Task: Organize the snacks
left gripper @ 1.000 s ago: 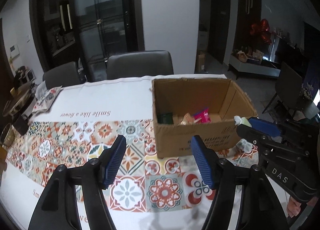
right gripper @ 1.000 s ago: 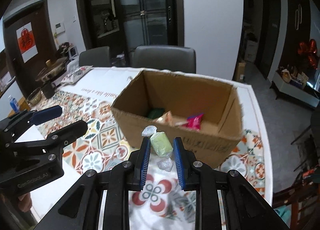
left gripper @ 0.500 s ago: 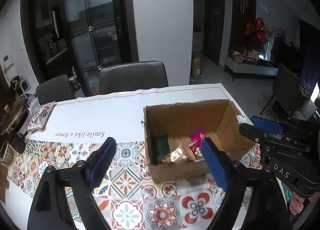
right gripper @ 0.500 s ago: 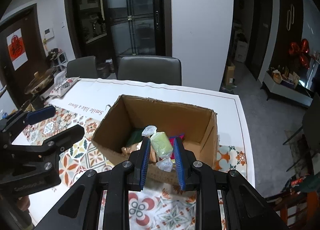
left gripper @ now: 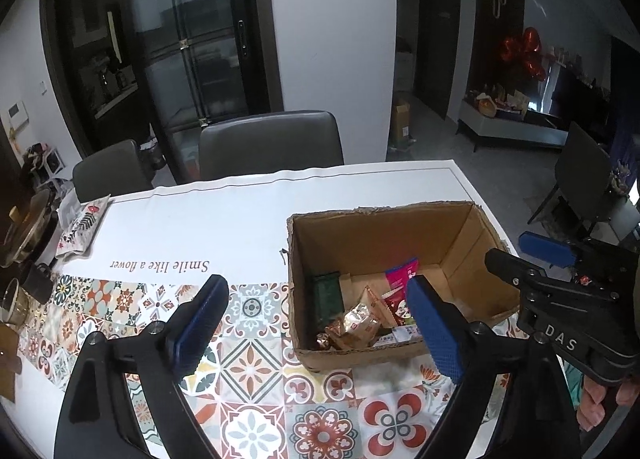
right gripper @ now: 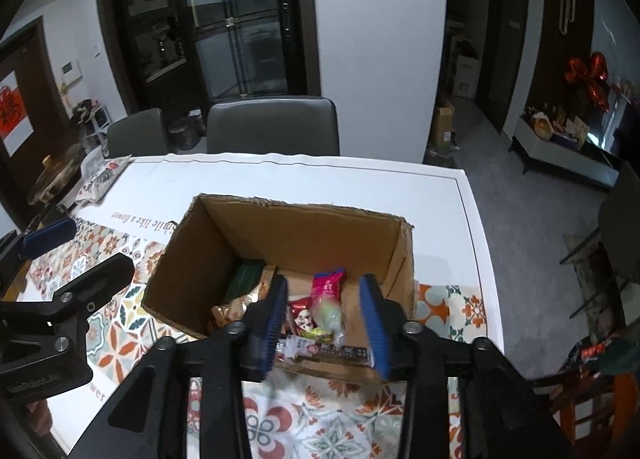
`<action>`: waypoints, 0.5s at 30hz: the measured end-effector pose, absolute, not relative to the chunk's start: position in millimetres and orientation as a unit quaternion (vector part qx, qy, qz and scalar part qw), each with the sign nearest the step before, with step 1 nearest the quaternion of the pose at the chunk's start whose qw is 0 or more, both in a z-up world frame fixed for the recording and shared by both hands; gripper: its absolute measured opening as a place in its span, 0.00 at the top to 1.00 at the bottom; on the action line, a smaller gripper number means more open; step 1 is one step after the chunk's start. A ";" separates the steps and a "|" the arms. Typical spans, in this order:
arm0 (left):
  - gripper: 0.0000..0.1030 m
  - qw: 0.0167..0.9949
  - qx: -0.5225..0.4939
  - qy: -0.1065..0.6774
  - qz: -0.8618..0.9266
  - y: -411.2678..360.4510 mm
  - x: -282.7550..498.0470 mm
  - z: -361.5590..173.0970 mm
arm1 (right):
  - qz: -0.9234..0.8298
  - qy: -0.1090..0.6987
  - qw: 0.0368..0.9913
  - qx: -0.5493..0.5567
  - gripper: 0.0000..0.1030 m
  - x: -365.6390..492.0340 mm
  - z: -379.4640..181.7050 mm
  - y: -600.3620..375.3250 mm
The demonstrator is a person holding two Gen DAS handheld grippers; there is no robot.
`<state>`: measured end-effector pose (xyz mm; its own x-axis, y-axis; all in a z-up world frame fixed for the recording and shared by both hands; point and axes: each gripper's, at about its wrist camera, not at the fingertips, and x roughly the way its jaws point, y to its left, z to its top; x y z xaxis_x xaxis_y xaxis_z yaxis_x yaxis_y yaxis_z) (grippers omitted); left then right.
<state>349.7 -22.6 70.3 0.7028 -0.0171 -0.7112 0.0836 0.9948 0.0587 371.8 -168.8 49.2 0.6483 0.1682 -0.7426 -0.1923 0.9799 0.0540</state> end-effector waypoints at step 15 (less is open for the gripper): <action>0.10 0.939 0.043 0.340 -0.019 -22.7 283.4 79.4 | 0.083 0.375 0.923 -0.015 0.31 307.4 59.0 -176.8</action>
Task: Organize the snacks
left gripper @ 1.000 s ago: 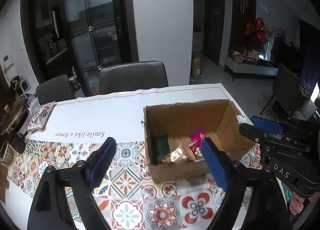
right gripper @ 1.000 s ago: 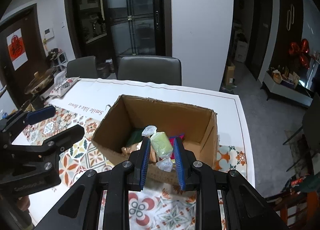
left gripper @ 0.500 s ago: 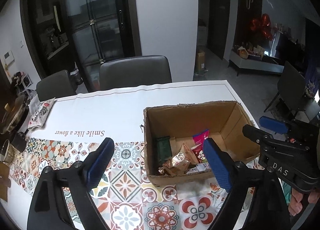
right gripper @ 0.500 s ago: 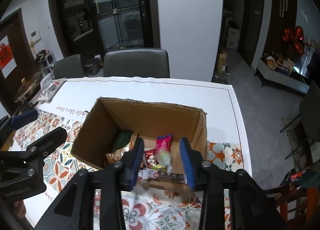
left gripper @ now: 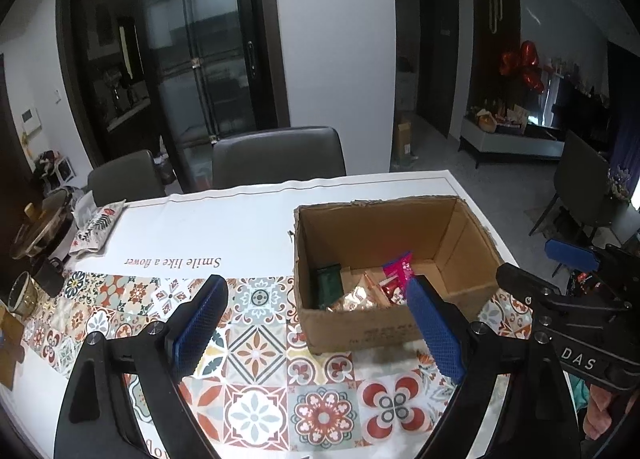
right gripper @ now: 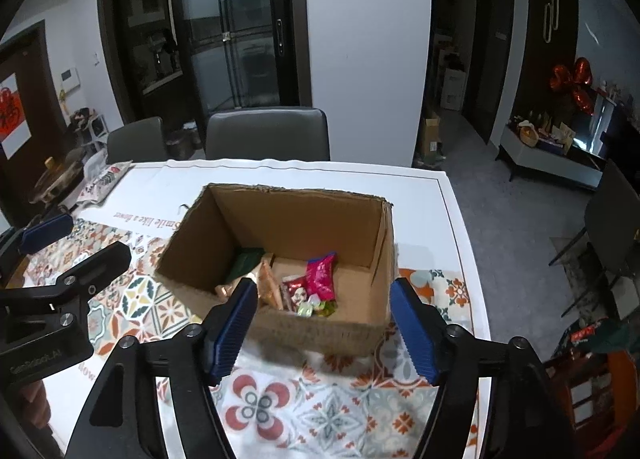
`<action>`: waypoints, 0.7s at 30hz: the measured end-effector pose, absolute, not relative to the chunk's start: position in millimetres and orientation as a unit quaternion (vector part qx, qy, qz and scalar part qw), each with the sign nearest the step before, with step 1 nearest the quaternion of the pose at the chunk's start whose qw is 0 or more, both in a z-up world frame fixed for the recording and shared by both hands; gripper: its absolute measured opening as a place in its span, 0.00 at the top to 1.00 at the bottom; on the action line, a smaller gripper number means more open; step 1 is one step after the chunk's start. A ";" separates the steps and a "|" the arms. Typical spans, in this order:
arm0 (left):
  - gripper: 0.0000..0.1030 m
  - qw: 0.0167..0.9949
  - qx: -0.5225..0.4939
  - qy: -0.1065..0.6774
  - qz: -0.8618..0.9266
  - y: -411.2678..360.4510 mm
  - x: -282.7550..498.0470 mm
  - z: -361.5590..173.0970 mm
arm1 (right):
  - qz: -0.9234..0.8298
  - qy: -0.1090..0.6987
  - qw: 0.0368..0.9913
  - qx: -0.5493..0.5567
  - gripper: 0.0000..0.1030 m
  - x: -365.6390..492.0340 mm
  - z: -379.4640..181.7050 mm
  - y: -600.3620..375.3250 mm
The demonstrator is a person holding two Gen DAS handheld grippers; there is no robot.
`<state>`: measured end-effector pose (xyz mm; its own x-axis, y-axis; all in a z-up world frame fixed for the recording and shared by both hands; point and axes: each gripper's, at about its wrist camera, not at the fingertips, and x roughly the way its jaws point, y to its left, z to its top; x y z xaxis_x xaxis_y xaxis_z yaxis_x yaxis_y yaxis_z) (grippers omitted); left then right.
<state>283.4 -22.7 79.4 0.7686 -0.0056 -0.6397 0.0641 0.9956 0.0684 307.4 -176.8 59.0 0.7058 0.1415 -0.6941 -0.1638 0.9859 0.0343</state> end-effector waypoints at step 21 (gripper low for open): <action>0.00 0.967 0.053 0.248 0.010 -18.5 152.9 83.7 | 0.024 0.287 0.957 0.025 0.16 170.2 65.0 -197.6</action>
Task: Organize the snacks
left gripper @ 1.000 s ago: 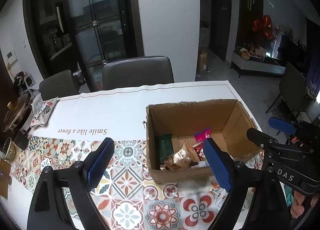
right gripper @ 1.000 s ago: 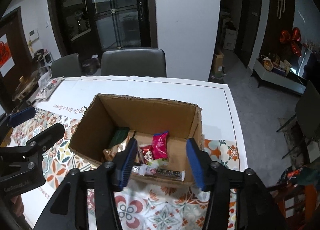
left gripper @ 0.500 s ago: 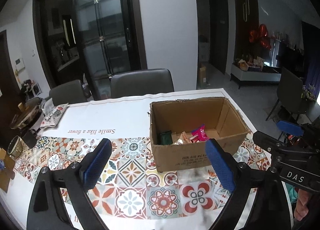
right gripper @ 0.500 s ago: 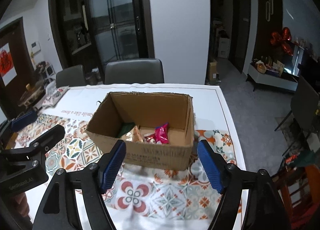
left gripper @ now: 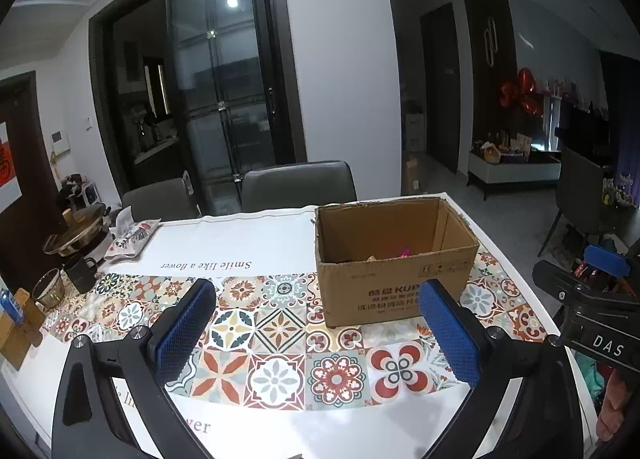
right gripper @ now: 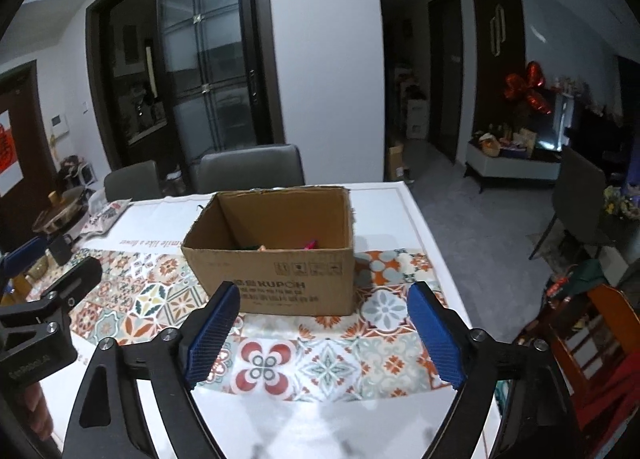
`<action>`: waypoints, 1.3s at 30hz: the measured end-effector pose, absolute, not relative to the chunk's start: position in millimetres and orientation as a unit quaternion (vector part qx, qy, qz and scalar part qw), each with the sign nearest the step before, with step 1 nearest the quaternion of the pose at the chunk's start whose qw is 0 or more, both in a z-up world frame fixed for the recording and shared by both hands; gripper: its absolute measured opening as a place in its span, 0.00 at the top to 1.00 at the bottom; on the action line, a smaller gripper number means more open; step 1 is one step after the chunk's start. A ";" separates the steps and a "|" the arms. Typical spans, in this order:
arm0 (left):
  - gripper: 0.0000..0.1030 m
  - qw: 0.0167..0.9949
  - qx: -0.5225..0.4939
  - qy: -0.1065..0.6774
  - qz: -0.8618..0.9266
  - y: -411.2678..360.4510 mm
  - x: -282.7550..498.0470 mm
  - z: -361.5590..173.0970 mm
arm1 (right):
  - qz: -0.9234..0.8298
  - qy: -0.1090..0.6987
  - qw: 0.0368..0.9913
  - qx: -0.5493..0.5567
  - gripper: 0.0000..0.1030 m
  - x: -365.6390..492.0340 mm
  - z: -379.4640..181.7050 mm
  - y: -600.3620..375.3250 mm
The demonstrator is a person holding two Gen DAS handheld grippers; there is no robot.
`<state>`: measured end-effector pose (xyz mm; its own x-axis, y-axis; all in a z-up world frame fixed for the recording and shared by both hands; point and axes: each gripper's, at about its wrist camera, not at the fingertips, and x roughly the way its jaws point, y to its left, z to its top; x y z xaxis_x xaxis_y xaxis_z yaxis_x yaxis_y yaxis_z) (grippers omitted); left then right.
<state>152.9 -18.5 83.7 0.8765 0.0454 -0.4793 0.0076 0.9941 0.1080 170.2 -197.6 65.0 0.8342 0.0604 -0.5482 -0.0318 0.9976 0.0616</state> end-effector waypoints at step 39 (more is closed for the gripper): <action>0.00 0.979 0.043 0.196 0.023 -4.8 81.6 88.7 | 0.066 0.234 0.970 -0.006 0.15 101.1 73.4 -177.4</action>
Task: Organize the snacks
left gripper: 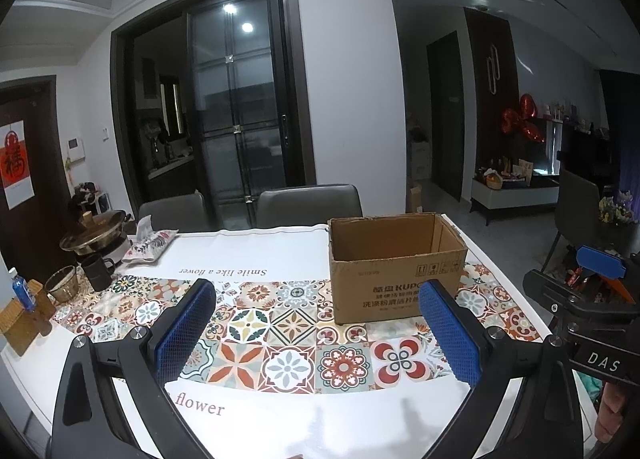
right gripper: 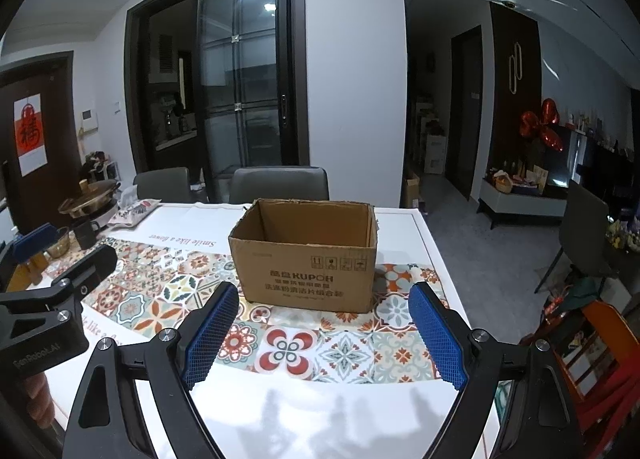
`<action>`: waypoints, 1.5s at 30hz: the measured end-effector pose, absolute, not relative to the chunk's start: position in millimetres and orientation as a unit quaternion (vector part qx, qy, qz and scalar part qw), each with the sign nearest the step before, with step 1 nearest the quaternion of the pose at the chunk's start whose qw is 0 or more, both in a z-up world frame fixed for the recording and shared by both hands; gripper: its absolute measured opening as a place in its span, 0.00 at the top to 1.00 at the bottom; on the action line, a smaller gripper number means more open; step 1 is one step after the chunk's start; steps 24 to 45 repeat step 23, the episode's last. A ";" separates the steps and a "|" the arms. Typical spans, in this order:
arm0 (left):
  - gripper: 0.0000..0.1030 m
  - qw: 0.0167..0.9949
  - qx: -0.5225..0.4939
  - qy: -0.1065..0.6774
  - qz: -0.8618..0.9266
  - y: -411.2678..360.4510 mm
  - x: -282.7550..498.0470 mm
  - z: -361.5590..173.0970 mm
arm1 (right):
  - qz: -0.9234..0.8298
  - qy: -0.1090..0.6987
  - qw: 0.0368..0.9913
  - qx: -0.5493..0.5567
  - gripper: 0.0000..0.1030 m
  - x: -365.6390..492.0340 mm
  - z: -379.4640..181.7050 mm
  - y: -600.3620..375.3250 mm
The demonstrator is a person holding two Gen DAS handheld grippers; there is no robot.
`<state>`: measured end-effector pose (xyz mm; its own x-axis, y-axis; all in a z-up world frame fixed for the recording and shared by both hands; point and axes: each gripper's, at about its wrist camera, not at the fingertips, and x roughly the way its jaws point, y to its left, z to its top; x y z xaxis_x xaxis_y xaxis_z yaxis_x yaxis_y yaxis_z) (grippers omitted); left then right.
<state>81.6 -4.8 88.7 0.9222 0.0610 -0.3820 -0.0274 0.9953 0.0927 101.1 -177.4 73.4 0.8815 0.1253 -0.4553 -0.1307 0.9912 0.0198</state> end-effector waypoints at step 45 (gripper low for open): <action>0.00 0.978 0.046 0.201 0.024 -4.7 86.4 84.1 | 0.061 0.236 0.970 -0.003 0.15 104.9 69.0 -179.1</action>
